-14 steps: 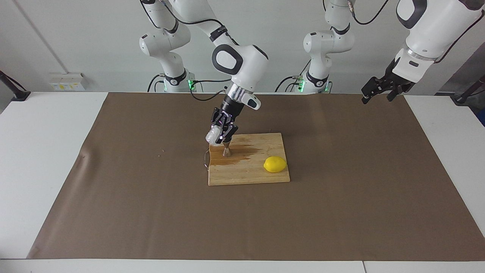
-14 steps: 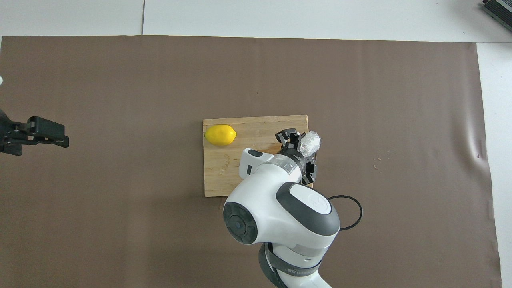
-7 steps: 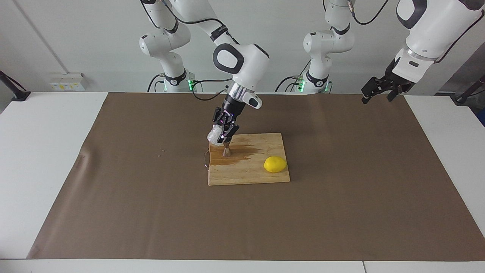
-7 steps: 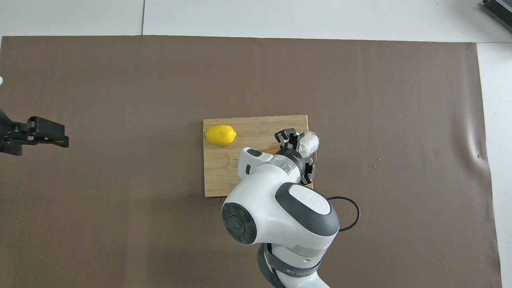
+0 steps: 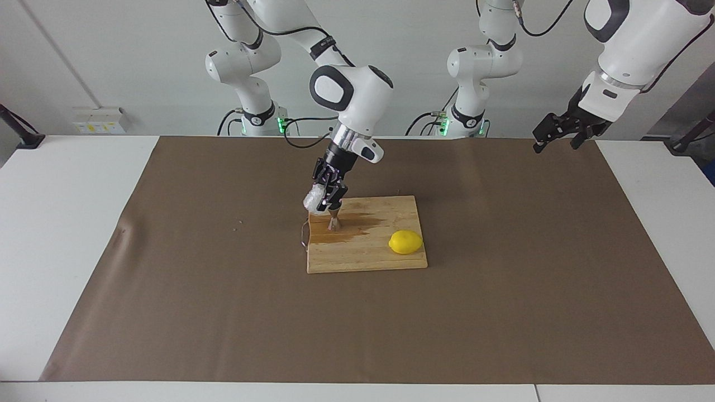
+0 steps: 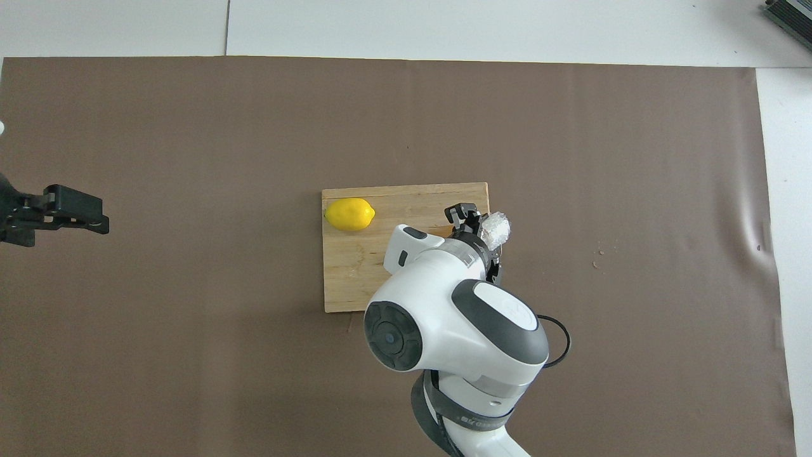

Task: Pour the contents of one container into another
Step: 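Carry the clear glass with the right gripper back to its spot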

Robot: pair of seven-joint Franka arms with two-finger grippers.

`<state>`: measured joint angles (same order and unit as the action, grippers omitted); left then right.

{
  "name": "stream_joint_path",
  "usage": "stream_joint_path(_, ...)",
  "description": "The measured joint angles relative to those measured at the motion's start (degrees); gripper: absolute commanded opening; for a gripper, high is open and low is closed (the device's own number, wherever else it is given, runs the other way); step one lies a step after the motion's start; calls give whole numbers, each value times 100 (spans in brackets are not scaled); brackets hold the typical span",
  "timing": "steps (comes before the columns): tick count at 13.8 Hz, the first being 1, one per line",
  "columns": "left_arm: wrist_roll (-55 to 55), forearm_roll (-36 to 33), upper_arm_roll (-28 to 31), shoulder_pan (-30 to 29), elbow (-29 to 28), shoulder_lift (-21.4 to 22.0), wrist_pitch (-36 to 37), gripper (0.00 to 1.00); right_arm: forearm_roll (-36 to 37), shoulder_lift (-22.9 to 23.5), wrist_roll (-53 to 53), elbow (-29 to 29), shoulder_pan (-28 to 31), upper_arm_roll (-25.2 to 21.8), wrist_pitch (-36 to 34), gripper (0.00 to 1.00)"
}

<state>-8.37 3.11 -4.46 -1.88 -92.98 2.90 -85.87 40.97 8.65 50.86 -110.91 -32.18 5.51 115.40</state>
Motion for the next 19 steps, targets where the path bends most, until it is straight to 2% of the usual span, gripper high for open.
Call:
stream_joint_path(9, 0, 0, 0, 0, 0, 0, 0, 100, -1010, -164, 489, 26, 722, -4, -17, 0)
stream_joint_path(19, 0, 0, 0, 0, 0, 0, 0, 100, -2629, -246, 2020, -212, 2225, -13, -27, 0)
